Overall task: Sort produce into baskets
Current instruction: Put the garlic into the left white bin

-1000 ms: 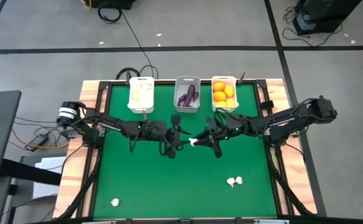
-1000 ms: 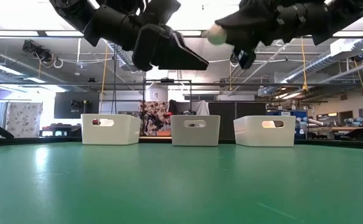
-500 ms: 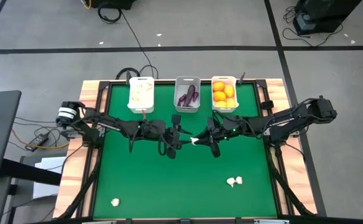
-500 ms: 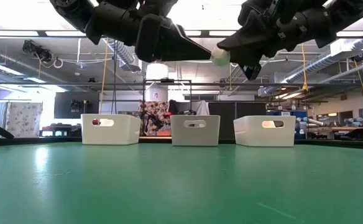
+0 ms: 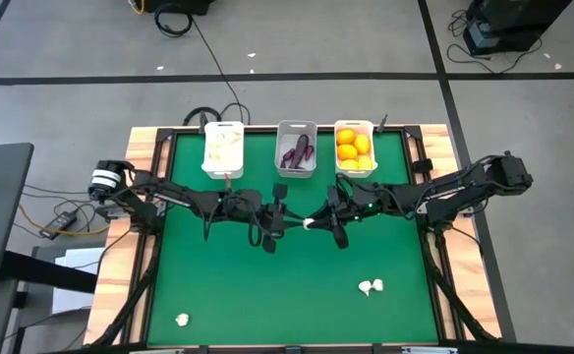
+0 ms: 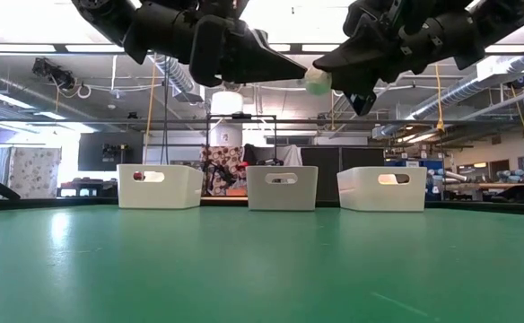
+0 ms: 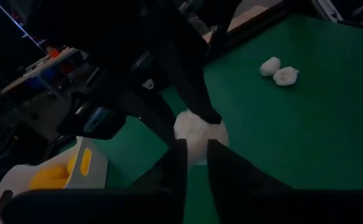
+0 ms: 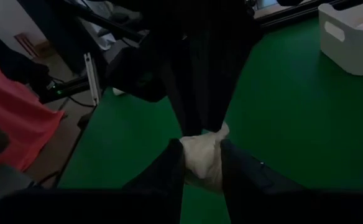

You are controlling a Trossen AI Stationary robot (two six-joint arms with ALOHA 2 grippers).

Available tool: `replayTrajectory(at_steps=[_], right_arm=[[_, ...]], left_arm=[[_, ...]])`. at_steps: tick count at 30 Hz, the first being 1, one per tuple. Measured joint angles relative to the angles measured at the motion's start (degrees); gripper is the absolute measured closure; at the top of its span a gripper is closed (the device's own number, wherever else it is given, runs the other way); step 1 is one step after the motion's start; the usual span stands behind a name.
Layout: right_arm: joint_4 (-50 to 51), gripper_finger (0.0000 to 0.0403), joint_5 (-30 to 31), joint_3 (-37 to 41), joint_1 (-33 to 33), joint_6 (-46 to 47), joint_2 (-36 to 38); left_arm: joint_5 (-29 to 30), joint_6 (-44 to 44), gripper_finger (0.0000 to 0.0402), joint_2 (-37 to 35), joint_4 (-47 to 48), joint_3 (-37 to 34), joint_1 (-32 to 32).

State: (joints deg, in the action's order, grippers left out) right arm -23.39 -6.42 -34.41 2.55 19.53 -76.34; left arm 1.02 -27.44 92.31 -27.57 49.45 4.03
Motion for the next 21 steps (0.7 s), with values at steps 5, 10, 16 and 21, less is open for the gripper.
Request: replayTrajectory(at_steps=[5,10,16,21], right_arm=[[-0.54,0.0308,-0.89,0.04,-0.01,-0.1,0.0],[-0.62,0.0308,-0.93,0.04,-0.01,-0.17,-0.02],[-1.86,0.0308,-2.63,-0.02,0.06,-0.22,-0.01],[-1.75,0.0308,-3.84,-0.04,0.08,-0.22,0.0]], left_arm=[[1.18,-0.46,0.0359,-0.04,-0.07,0.02,-0.19],[1.84,-0.26,0.0342,-0.07,0.02,0.02,-0.2],[2.78,-0.67,0.0278,-0.05,2.3,0.02,-0.28],[2.78,-0.71,0.0254,0.0,2.7,0.02,-0.31]])
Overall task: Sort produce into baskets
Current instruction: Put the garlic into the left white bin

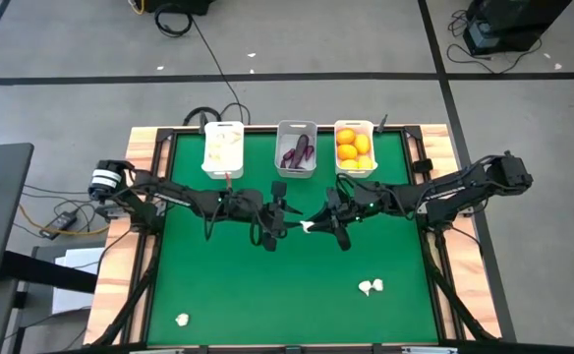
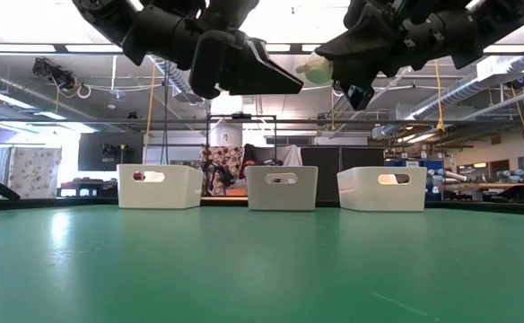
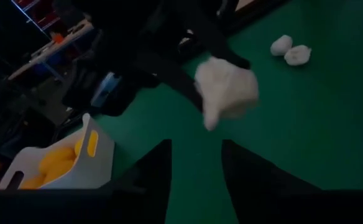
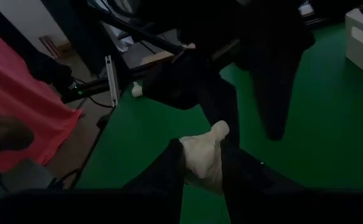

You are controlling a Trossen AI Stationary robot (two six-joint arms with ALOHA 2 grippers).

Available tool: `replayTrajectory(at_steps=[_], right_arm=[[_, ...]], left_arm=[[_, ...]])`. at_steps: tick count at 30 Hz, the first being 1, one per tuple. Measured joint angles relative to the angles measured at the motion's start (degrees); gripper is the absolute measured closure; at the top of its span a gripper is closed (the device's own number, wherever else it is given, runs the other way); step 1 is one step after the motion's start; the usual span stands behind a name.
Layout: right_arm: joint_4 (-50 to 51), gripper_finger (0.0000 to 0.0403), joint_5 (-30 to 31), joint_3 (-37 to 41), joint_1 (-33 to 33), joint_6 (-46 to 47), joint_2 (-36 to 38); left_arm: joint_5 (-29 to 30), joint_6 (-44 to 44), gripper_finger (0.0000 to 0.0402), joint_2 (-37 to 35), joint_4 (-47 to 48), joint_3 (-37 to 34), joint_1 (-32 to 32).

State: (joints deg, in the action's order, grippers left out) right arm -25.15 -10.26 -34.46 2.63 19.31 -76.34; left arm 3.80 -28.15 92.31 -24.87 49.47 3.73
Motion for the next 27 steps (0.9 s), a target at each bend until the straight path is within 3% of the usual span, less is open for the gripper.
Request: replayTrajectory(at_steps=[8,11,21,27], right_arm=[[0.38,0.0308,0.09,0.0,-0.02,0.0,0.0],[0.47,0.0308,0.13,0.0,-0.02,0.0,0.0],[0.8,0.0308,0.3,0.0,-0.02,0.0,0.0],[2.17,0.0308,1.49,0.02,-0.02,0.0,0.0]], left_arm=[[-0.56,-0.21,0.0257,0.0,-0.75,0.0,0.0],[-3.85,-0.92,0.0259,0.0,-1.1,0.0,0.02],[-4.58,-1.23,0.0307,0.0,-2.13,0.0,0.09],[-4.58,-1.23,0.0316,0.0,-3.38,0.0,0.11]])
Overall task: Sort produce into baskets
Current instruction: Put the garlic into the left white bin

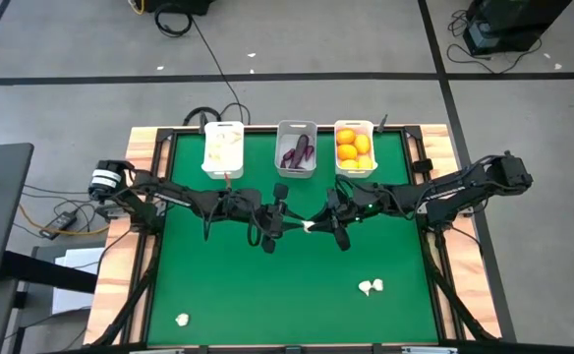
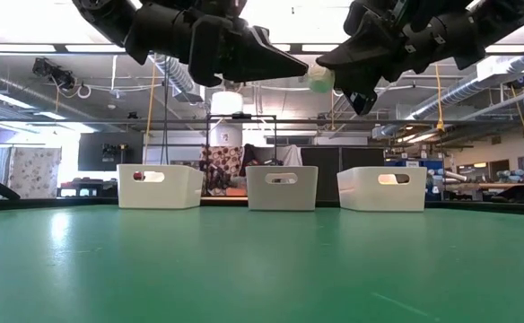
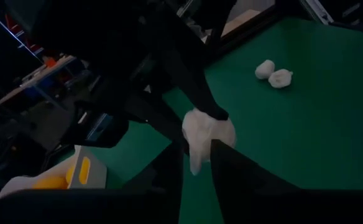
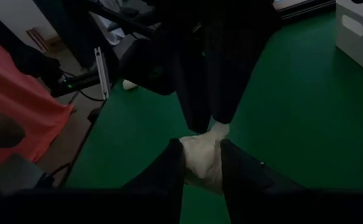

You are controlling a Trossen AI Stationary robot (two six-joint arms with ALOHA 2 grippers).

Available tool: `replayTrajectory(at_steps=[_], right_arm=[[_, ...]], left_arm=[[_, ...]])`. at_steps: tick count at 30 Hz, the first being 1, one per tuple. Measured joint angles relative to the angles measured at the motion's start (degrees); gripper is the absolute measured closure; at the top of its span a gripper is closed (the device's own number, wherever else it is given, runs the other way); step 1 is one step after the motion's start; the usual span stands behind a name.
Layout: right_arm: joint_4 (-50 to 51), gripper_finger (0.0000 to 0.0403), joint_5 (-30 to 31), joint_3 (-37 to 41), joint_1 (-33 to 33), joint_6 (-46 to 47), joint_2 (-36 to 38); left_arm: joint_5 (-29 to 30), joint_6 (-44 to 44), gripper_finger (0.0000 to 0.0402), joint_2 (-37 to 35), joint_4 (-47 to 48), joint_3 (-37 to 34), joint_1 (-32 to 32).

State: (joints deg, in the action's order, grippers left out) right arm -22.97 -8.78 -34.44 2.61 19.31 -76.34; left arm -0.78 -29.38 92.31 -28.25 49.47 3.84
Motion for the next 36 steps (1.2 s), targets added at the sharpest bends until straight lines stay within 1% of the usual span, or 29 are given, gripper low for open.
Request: replayTrajectory(at_steps=[10,18,25,28,32,33,34,36], right_arm=[[-0.1,0.0308,0.11,0.0,0.0,0.0,0.0],[-1.08,0.0308,-1.31,0.0,-0.02,0.0,0.0],[-1.23,0.0308,-1.39,0.0,-0.02,0.0,0.01],[-1.26,0.0308,-1.4,0.0,-0.02,0.0,0.0],[-1.21,0.0307,-1.38,0.04,-0.02,-0.31,0.0],[-1.16,0.0304,-1.27,0.04,-0.05,-0.25,0.0],[-0.92,0.03,-0.71,0.04,-0.09,-0.17,0.01],[0.07,0.0285,1.97,0.04,-0.23,-0.17,0.0]], left_arm=[[0.0,-0.38,0.0316,0.0,0.83,0.0,-0.02],[0.0,-0.4,0.0316,0.0,0.83,0.0,-0.02],[0.0,-0.4,0.0318,0.0,0.76,0.0,-0.07],[0.0,-0.42,0.0335,0.0,0.76,0.0,-0.07],[-0.08,-0.3,0.0387,0.0,0.77,0.0,-0.5],[0.16,0.22,0.0392,0.0,0.79,0.0,-0.83],[1.27,1.03,0.0393,0.0,0.99,0.0,-1.14],[6.67,1.31,0.0396,-0.81,3.15,0.07,-1.74]])
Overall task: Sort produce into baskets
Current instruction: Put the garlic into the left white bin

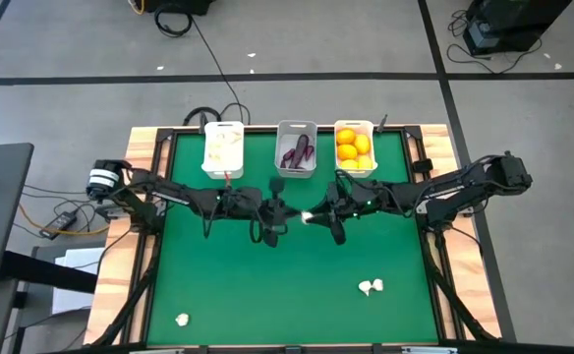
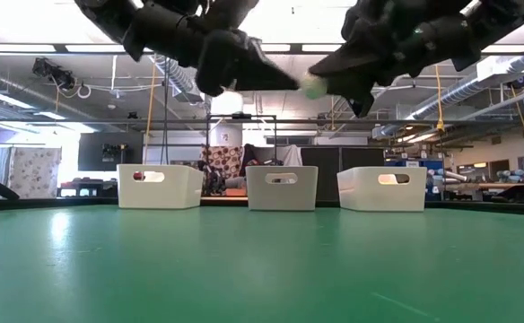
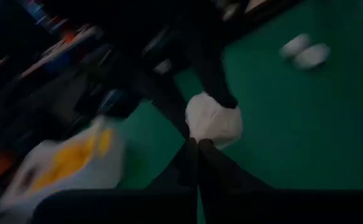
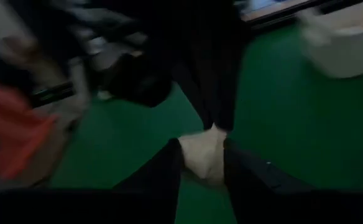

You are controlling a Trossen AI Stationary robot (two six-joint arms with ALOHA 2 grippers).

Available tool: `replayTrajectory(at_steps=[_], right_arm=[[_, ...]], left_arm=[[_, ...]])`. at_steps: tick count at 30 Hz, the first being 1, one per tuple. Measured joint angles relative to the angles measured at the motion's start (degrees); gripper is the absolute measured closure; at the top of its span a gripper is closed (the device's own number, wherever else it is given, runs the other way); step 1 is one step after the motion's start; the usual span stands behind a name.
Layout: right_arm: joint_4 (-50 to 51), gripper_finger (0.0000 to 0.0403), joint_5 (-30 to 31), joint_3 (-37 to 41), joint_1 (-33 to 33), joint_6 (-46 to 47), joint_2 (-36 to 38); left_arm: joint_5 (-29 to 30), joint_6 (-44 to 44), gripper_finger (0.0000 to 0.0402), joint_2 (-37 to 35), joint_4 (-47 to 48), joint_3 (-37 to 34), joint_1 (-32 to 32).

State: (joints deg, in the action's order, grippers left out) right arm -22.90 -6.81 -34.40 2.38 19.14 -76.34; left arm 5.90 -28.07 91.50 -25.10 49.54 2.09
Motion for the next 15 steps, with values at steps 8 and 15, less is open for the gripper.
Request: replayTrajectory(at_steps=[8,15], right_arm=[[8.79,0.0154,18.96,-0.04,0.1,9.7,-0.17],[17.37,0.0098,18.67,0.01,-0.97,14.12,-0.2]], left_arm=[[13.46,12.53,0.04,-10.67,24.37,0.15,-6.33],[18.92,21.95,0.04,-15.27,46.2,0.15,-19.99]])
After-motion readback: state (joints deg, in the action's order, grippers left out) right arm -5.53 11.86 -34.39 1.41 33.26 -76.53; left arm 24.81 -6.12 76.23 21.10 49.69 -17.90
